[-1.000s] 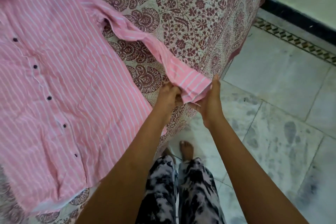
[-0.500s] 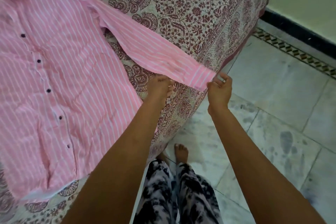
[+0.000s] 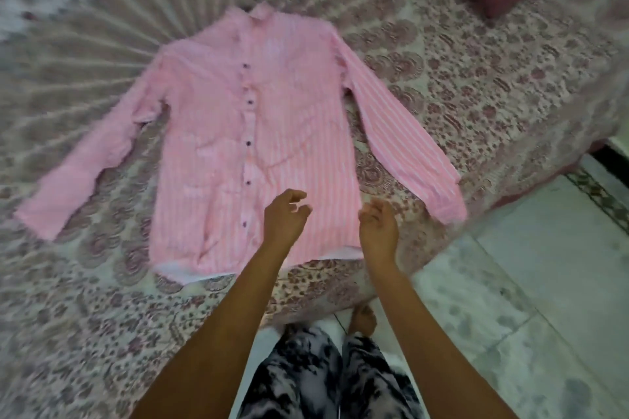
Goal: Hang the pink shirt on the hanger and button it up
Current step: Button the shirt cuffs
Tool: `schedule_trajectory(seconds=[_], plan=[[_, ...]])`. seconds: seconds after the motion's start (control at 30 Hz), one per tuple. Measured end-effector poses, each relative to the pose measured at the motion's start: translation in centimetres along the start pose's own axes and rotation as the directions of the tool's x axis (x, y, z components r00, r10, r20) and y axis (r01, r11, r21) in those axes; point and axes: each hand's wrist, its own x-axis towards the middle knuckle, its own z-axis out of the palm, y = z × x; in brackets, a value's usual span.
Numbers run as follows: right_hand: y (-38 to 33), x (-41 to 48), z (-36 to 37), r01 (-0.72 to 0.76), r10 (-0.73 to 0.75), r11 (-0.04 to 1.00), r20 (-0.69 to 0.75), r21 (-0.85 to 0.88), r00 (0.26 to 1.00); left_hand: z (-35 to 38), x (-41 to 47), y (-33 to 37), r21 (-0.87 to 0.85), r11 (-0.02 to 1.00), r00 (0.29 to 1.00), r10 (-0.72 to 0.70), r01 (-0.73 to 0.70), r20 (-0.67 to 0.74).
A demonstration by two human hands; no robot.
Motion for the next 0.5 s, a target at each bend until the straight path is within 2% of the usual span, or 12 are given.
schedule_trajectory(seconds=[0.2,0.33,0.5], plan=[[-2.2,-6.2,11.6,0.116,-0.086,0.987,0.255,-0.106,0.963,-13.0,-1.6,-5.5,-0.05,0.998,0.977,-0.042,0.032,-0.211],[-1.8,-9.9,19.1,0.169,-0.108,0.973,0.34,-0.154,0.934,-19.5,-1.9,-9.9,-0.091,0.994,0.954,-0.089,0.066,-0.287],[0.0,-15.9,30.7,0.195,-0.125,0.957,0.3,-0.216,0.946,-29.8,-0.8,-18.3,-0.104,0.988,0.939,-0.141,0.114,-0.314]])
